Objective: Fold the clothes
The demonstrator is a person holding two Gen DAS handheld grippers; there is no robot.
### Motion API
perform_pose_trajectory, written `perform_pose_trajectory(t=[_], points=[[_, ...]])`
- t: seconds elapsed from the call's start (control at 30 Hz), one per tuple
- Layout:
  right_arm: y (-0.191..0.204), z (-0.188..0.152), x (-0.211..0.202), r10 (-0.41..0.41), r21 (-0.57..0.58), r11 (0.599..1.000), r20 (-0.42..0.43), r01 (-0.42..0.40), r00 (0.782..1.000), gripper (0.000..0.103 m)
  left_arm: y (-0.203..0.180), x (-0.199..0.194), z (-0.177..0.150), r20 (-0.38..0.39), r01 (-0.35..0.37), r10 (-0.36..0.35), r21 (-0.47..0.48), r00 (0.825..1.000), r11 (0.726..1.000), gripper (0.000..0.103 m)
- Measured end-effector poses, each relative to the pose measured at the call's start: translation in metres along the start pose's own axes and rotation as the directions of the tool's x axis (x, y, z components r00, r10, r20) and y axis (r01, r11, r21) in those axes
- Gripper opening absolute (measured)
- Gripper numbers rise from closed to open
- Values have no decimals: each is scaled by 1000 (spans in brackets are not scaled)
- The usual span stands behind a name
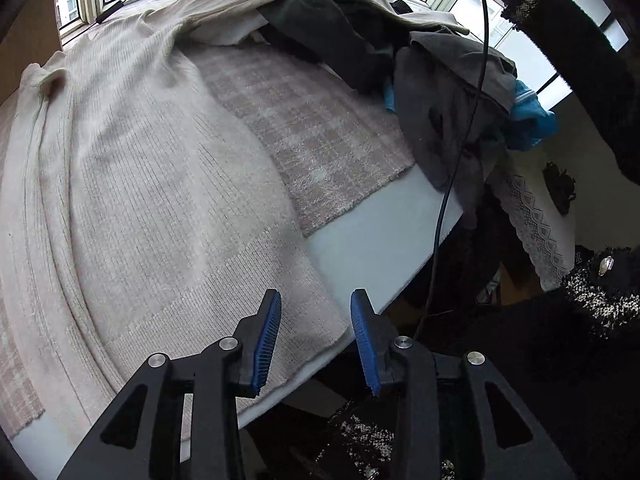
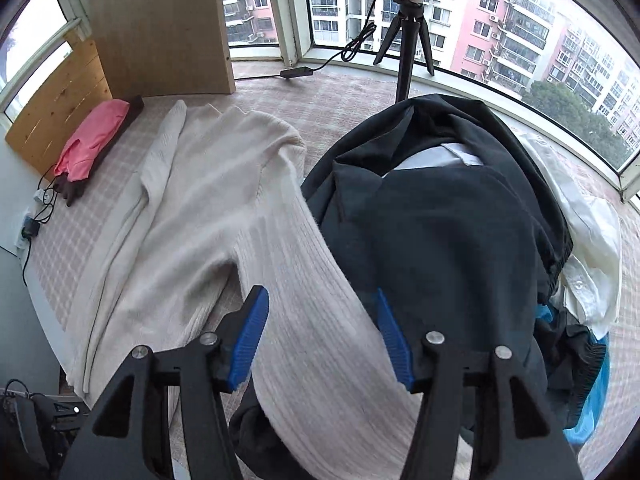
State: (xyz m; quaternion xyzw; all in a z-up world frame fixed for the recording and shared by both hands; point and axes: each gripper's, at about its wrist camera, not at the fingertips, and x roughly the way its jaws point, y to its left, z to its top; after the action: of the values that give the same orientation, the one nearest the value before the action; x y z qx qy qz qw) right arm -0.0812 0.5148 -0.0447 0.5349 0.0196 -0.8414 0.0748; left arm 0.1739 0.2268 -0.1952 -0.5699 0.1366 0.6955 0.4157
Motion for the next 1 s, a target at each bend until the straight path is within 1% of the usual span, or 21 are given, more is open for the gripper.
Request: perform_pose_trajectory(t=[0.1,0.17,0.23,0.33,0.4,0.47,0.5,0.53,0.57,0.6,0.63,0.67,0.7,0.77,0.8,0.87,0.93,0.97,1.0], points=[[7,10,3,-22,-57,998,28,23,999,55,-8,12,1,-26,-19,19,-1,999,1000,36],[11,26,19,10,-65,998,27,-8,1000,55,-13,16,2,-30,-28,28,-1,999,1000,36],[23,46,46,43,-90,995,6,-43,999,55,-16,20,2,-29,-51,51,-3,998,999,36],[39,79,94,32,-114,993,-55,-39,998,55,-17,18,1,-25,-65,65,-22,998,998,36],[45,97,129,10,-126,992,-114,-25,993,55,-16,17,1,-21,-64,64,-43,998,997,36],[45,104,163,-36,-144,990,-207,6,978,55,-14,16,1,-15,-59,58,-61,998,996,32],[44,103,174,-51,-147,989,-250,14,967,48,-11,15,1,-12,-61,61,-69,998,996,30],[42,100,177,-43,-141,990,-278,3,960,31,-9,14,0,-9,-65,64,-78,998,995,21],[40,97,173,0,-122,992,-284,-36,959,7,-5,14,0,-9,-63,63,-94,998,994,8],[36,96,163,39,-109,992,-264,-70,964,7,1,12,0,-11,-53,52,-119,999,992,3],[31,96,150,43,-111,991,-228,-70,973,7,7,11,-1,-12,-43,42,-144,999,989,0],[24,97,141,24,-102,994,-199,-45,980,6,11,9,-2,-7,-37,36,-165,999,986,0],[13,100,137,26,-63,997,-184,-38,983,6,12,7,-4,2,-33,33,-164,999,986,0],[2,102,138,93,17,996,-170,-92,981,6,8,6,-6,11,-58,60,-129,998,990,0],[-3,103,140,130,56,991,-162,-122,978,7,9,5,-7,13,-60,63,-141,998,988,0],[4,101,145,115,32,993,-181,-111,977,7,10,1,-7,18,-60,64,-171,998,983,0],[14,100,152,86,-8,996,-204,-89,975,15,7,-4,-9,26,-52,57,-166,998,985,0],[18,99,155,71,-28,996,-215,-79,974,18,5,-4,-9,28,-63,69,-167,997,984,0],[23,98,158,56,-49,996,-226,-68,973,18,5,-4,-9,24,-71,76,-175,997,982,0]])
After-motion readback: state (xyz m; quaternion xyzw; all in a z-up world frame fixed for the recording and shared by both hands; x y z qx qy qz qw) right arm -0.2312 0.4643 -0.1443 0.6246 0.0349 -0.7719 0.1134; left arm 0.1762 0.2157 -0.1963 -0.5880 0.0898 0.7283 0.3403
